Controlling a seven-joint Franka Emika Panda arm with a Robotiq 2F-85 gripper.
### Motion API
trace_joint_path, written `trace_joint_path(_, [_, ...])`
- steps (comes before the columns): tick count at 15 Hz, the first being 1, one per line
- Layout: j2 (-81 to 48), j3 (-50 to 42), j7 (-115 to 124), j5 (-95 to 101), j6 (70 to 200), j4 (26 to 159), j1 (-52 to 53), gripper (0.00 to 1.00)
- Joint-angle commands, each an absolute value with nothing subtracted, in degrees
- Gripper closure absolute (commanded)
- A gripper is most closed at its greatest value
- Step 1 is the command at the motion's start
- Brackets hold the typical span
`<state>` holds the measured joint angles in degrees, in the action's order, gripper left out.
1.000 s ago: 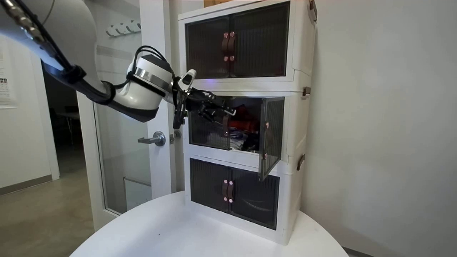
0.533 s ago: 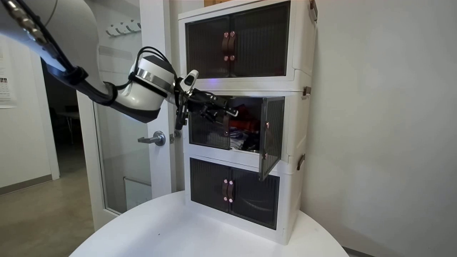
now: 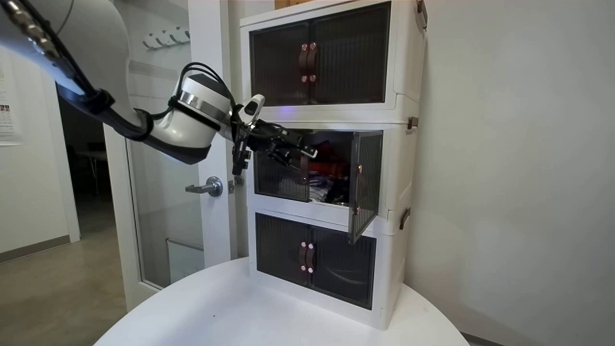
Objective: Open the doors of the second cabinet
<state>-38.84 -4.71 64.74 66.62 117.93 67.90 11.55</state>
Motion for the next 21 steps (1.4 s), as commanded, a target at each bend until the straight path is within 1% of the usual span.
trace_joint_path(1, [-36.85, -3.87, 64.58, 64.98, 114.65, 71.21, 11.8, 0.0])
trace_joint_path(9, [-36.0, -2.61, 66.02, 62.04, 110.49, 72.17, 12.15, 0.0])
trace_joint_path(15, [-33.46, -2.93, 64.47, 63.54, 115.58, 72.61, 9.9, 0.0])
trace_joint_path(21, [-33.47, -1.12, 56.54, 57.51, 121.45, 70.7, 7.18, 0.0])
